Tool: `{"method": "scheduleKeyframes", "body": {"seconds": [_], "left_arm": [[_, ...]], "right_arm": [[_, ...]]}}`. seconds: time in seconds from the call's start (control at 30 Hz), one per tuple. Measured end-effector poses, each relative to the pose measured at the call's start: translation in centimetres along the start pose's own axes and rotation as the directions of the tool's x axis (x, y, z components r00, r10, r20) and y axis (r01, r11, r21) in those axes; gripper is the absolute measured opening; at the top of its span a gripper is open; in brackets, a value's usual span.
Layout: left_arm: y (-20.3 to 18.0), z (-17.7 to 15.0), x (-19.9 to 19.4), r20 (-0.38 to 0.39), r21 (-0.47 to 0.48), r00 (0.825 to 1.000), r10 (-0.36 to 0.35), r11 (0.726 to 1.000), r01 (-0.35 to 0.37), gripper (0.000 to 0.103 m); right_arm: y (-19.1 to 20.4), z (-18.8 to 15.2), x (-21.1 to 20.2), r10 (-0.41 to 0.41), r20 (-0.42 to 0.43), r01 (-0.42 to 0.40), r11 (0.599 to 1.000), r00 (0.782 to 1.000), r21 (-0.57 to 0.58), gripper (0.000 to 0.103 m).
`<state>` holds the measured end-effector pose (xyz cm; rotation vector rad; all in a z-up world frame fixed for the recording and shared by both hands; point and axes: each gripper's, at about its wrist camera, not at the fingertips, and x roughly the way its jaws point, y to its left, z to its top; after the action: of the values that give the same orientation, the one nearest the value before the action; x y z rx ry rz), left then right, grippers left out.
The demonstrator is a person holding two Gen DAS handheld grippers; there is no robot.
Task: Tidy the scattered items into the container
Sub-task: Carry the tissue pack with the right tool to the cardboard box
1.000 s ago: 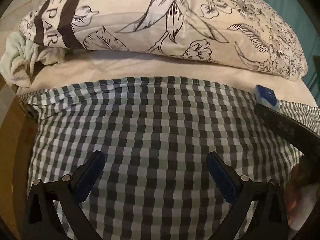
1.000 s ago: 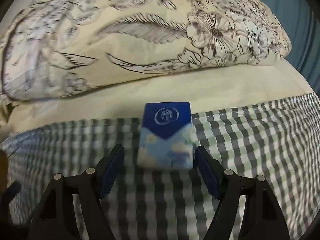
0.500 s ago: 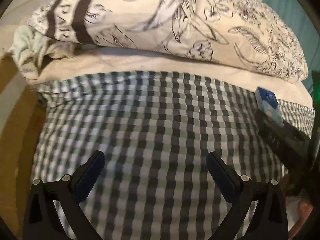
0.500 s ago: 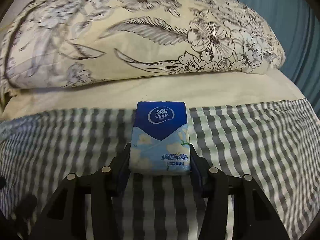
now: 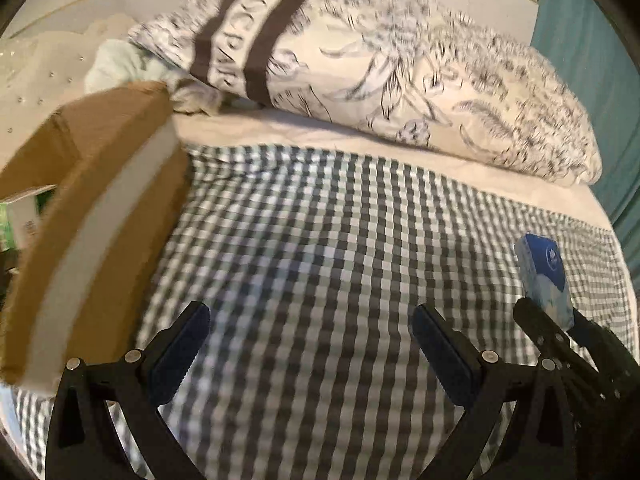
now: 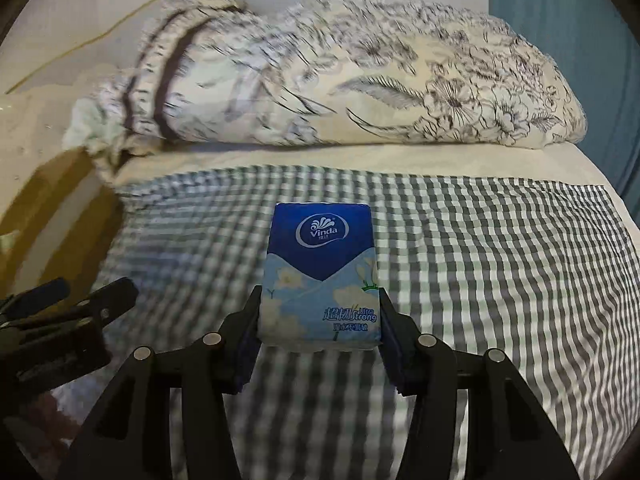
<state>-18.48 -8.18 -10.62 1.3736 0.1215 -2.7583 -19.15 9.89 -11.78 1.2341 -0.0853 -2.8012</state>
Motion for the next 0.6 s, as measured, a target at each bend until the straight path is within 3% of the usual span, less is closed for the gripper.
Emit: {"method": "scheduleKeyframes", "body": {"seconds": [0.3, 0.6], "left_arm": [[3.1, -0.8, -7.5, 0.073, 0.011, 0.997, 0.015, 1.000, -0.015, 0.103], [11.0, -0.2, -13.4, 0.151, -0.067, 0.984, 0.094, 0.994, -0.085, 0.103]], "right_arm": [[4.2, -0.5, -8.0, 0.068, 0.080, -0.065, 0.997, 0.994, -0.033, 0.051], [12.0, 0.5, -12.5, 0.191, 0.138, -0.177, 0.979, 0.972, -0.105, 0.051]]}}
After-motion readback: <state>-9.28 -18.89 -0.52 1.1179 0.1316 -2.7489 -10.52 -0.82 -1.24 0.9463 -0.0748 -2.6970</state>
